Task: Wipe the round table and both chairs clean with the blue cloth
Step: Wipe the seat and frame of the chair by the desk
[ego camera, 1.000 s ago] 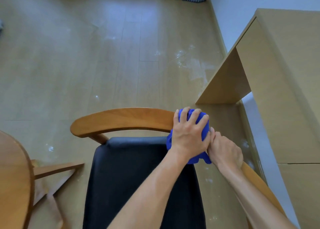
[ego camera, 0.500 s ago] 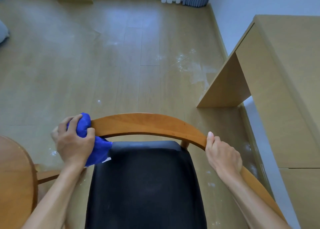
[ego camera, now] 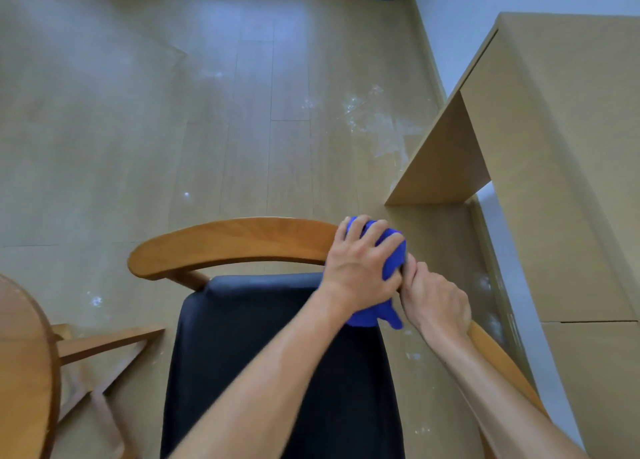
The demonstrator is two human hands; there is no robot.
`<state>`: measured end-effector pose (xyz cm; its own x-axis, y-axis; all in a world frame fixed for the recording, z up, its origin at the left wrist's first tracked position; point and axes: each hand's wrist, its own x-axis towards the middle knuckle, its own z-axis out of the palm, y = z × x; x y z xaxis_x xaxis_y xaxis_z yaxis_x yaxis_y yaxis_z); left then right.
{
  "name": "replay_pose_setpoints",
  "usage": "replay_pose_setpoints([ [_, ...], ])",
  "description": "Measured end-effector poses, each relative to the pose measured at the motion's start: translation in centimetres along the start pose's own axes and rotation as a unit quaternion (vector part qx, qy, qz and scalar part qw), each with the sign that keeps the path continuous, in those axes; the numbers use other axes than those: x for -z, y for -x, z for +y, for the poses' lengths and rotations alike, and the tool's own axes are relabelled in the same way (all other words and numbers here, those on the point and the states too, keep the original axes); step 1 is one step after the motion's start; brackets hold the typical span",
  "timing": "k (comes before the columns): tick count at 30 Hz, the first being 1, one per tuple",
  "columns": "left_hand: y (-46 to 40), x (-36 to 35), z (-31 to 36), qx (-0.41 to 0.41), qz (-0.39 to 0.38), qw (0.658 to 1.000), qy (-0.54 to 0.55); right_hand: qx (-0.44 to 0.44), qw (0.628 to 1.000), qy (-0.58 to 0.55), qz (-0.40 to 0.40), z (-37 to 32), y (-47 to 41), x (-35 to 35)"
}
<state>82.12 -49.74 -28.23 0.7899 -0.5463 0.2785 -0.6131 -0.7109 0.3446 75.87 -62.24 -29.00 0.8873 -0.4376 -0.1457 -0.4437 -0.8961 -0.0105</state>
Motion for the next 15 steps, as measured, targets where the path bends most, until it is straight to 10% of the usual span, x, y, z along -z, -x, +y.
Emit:
replay_pose_setpoints([
  [8, 10.4, 10.0, -18.6, 0.212, 0.061, 0.974, -0.049, -0.031, 0.997, -0.068, -0.012, -0.6, 0.1, 0.3],
  [15, 9.8, 9.0, -17.1, 0.353, 0.113, 0.929, -0.008, -0.041, 0.996, -0.065, -0.045, -0.8, -0.1, 0.6],
])
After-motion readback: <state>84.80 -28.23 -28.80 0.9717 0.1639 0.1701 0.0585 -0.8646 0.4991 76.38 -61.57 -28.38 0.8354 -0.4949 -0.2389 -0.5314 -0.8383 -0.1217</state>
